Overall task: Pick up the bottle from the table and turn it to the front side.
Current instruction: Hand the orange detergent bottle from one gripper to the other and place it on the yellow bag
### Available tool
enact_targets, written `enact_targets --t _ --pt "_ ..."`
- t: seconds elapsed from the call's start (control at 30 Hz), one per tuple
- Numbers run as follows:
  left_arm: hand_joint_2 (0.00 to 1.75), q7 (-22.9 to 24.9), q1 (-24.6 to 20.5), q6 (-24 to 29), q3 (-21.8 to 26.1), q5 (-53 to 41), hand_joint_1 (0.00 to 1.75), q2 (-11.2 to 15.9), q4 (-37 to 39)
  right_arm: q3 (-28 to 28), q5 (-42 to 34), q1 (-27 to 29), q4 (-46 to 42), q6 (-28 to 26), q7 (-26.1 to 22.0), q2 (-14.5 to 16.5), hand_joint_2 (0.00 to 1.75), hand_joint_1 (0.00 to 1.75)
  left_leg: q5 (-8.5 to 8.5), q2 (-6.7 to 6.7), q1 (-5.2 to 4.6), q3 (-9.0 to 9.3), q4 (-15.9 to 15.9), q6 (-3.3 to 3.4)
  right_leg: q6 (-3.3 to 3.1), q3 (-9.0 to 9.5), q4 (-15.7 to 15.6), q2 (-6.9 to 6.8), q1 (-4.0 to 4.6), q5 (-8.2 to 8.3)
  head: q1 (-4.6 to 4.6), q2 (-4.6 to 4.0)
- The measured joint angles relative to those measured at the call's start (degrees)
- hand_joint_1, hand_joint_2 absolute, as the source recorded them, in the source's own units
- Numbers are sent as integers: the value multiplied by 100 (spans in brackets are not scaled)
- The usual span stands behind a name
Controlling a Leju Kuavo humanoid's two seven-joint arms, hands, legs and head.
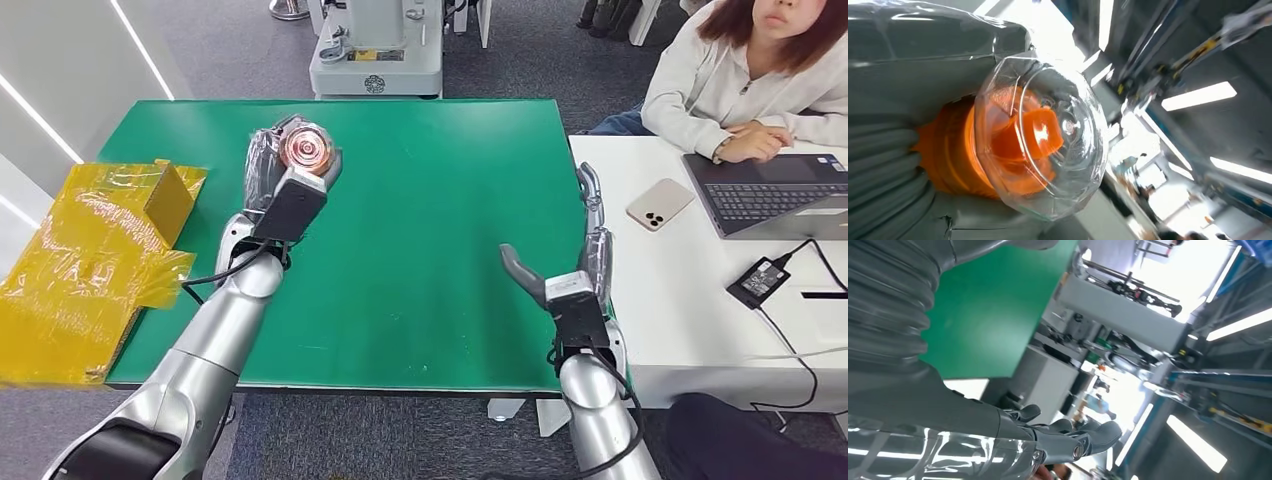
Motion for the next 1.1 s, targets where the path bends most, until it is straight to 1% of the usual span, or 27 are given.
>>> enact_targets --t 0.1,0.2,0.23,0.33,0.4,0.47,0.5,0.6,0.73,0.8,0.87,1.0,1.1 --pt "175 120 -84 659 0 -1093 175 105 84 160 220 201 -483 -58 -34 -42 175 0 1 1 0 1 0 0 0 0 0 0 0 0 -1 0" --pt "175 354 -192 1023 -8 -1846 175 169 225 300 301 280 -776 -94 -46 -71 175 0 2 0 0 1 0 0 -1 1 1 -1 0 1 0 0" --pt "175 537 -234 1182 -26 -2256 175 192 289 340 306 293 -858 -104 -59 -82 175 0 2 1 0 1 0 0 -1 0 1 0 0 1 1 0" --pt "175 1233 -358 1545 -105 -3974 175 304 457 465 352 366 -1152 -148 -96 -112 175 0 2 1 0 1 1 0 -2 1 1 1 0 2 1 0" --pt "175 1647 -391 1594 -135 -5026 175 388 521 542 422 433 -1375 -158 -80 -123 175 0 2 1 -1 1 1 0 -2 0 1 1 0 2 0 0" --pt "175 1986 -396 1599 -158 -5680 175 448 593 599 490 491 -1578 -178 -44 -140 175 0 1 2 0 1 0 0 -2 -1 1 2 0 2 0 0" --pt "175 2142 -396 1599 -179 -5837 175 473 629 613 511 521 -1667 -190 -30 -150 175 0 1 2 0 0 0 0 -2 -1 1 2 0 2 1 0" --pt "175 2567 -403 1599 -308 -5895 175 559 733 623 535 618 -1876 -241 -12 -177 175 0 1 1 0 1 0 0 -1 -2 0 1 0 0 -1 0" --pt "175 3282 -431 1587 -696 -5899 175 714 1053 570 542 848 -2149 -332 -28 -206 175 0 1 2 0 1 -1 0 -1 -1 0 1 0 0 0 0" --pt "175 3511 -435 1573 -884 -5899 175 801 1273 489 514 993 -2291 -333 -37 -216 175 0 1 4 0 1 -1 0 -1 -1 0 3 0 0 -1 0" --pt "175 3605 -425 1548 -1004 -5899 175 876 1494 382 481 1139 -2414 -311 -60 -229 175 0 1 4 0 1 -1 0 -1 -1 0 4 0 0 -1 0" --pt "175 3654 -372 1489 -1078 -5899 175 994 1831 181 411 1402 -2609 -270 -149 -249 175 0 1 3 0 0 -1 0 -1 -1 0 3 0 -1 0 0" --pt "175 3713 -337 1316 -1125 -5899 175 1081 2036 42 352 1597 -2732 -264 -218 -255 175 0 0 2 0 -1 -3 -1 -1 -1 0 1 0 -2 1 0"
